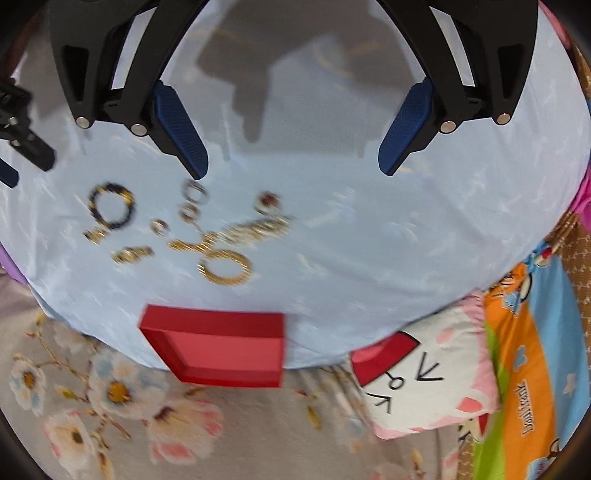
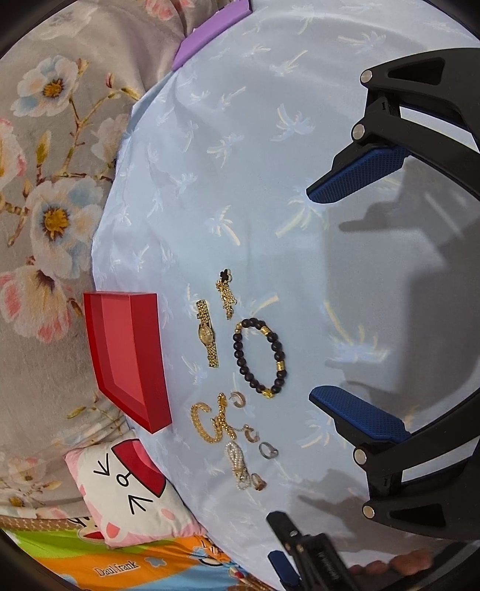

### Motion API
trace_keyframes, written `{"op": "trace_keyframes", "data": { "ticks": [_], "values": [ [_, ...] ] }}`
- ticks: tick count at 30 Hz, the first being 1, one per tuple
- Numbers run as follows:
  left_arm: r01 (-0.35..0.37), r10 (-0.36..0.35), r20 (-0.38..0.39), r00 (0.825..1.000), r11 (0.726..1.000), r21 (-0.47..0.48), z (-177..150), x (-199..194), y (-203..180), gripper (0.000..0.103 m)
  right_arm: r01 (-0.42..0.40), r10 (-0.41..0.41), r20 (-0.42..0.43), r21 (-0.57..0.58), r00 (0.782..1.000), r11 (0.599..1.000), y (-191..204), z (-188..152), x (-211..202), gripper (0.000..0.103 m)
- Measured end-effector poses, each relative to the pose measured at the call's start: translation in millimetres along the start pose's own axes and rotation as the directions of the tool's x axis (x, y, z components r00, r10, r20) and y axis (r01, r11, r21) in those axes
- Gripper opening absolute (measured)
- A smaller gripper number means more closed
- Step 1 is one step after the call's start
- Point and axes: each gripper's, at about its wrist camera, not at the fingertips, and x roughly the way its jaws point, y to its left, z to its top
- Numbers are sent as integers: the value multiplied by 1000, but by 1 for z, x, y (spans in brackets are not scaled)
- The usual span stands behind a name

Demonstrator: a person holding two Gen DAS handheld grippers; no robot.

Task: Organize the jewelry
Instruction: 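Lower the left tool onto the pearl bracelet and close it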

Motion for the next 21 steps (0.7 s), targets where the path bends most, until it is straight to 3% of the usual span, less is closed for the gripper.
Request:
{"op": "trace_keyframes", "data": {
  "ticks": [3, 5, 12, 15, 17, 21],
  "values": [
    [40, -41, -26, 999, 999, -18, 11, 15, 19, 91, -25, 24, -48, -10, 999, 1000, 0, 8, 12, 80],
    [61, -62, -43, 997, 998, -20, 18, 26, 26, 91, -27, 26, -62, -21, 998, 999, 3, 11, 18, 77],
    [142, -140, -29, 990, 985, 100, 45, 45, 6, 89, -35, 34, -52, -10, 998, 999, 5, 12, 23, 77],
    [173, -168, -49, 985, 973, 153, 51, 60, -9, 83, -36, 36, -45, -9, 998, 999, 5, 14, 23, 77],
    [207, -196, -90, 977, 966, 151, 54, 72, -13, 73, -37, 36, -43, -9, 998, 999, 5, 14, 23, 77],
    [230, -213, -120, 970, 961, 150, 55, 86, -19, 64, -49, 49, -41, -6, 998, 999, 4, 15, 22, 77]
  ]
}}
